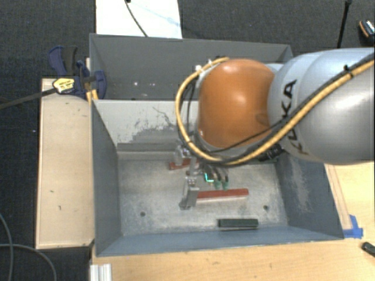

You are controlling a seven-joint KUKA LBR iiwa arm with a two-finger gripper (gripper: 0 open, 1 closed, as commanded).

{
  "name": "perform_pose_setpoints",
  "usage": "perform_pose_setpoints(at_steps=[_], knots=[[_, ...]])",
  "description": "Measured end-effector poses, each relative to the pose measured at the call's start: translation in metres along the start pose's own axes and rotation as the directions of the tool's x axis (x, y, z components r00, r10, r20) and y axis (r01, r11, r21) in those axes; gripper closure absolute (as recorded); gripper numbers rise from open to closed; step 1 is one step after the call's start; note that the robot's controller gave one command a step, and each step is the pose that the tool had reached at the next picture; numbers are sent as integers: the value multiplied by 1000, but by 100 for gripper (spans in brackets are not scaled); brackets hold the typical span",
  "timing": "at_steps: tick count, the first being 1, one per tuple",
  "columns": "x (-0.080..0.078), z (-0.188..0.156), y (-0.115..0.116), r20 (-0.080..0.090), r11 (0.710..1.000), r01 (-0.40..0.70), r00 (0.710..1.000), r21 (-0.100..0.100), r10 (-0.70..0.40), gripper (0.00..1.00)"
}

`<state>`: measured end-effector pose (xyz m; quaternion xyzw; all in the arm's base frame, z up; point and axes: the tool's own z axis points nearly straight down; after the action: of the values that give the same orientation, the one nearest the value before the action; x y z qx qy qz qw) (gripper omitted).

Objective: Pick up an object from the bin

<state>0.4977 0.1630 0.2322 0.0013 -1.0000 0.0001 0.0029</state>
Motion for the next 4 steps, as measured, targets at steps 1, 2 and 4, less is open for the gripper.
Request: perform_pose_setpoints(at_steps=[1, 2, 4], knots=[[2, 22, -69, 4, 999, 54, 999, 3, -54, 0], [-15, 132, -129, 1, 996, 92, 996, 2, -92, 0], [-31, 162, -122, 6, 994, 110, 994, 0, -110, 100]])
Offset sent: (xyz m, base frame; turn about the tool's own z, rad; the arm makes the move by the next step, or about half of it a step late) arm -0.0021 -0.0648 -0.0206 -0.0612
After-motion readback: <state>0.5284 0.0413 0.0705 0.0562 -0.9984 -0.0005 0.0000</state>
